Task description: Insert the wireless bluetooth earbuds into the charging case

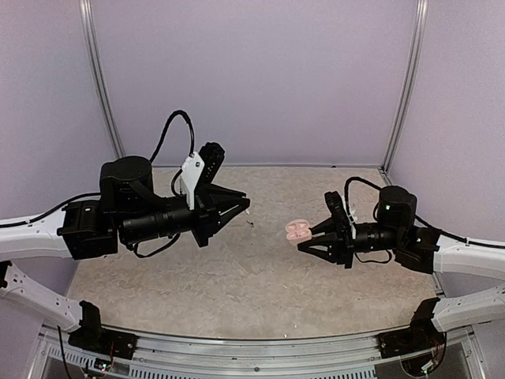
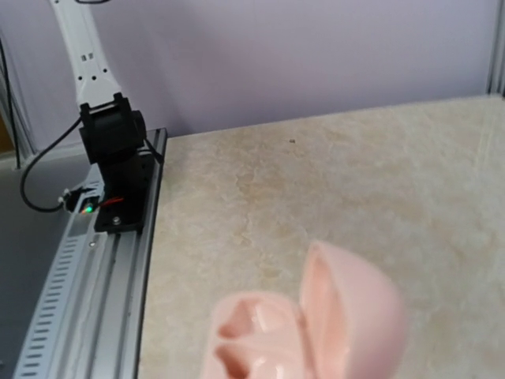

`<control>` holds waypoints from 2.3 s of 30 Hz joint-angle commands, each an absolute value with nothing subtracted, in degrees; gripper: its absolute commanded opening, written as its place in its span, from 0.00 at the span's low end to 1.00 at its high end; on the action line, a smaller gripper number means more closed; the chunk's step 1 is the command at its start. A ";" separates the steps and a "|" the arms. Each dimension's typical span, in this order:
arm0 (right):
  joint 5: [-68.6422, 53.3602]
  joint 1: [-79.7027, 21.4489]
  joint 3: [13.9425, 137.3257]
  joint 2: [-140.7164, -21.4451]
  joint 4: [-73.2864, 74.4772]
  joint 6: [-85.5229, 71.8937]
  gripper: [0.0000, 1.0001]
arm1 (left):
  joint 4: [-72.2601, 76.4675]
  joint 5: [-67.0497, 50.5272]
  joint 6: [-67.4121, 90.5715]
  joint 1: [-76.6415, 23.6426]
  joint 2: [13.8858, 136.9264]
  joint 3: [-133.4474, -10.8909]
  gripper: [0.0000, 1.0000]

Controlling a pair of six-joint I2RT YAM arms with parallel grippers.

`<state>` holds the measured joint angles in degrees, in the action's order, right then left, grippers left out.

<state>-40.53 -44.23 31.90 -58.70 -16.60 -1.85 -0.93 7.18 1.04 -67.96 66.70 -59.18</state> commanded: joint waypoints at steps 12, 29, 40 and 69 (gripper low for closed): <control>-28.89 -55.11 36.69 -62.84 -21.15 7.35 0.00 | 10.74 12.00 -10.61 -78.02 74.21 -60.34 0.09; -26.78 -58.27 36.49 -62.46 -22.77 8.49 0.00 | 10.78 15.15 -13.49 -79.54 77.69 -60.73 0.09; -25.98 -58.25 36.30 -61.97 -23.14 7.19 0.00 | 9.44 16.52 -13.17 -79.54 77.15 -59.79 0.08; -25.31 -58.27 36.60 -61.48 -23.92 5.01 0.00 | 8.35 16.83 -14.15 -79.61 78.46 -59.85 0.08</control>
<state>-26.26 -57.65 35.09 -62.28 -22.48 6.09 9.02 18.17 -13.41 -79.18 77.43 -59.20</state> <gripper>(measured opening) 0.203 0.129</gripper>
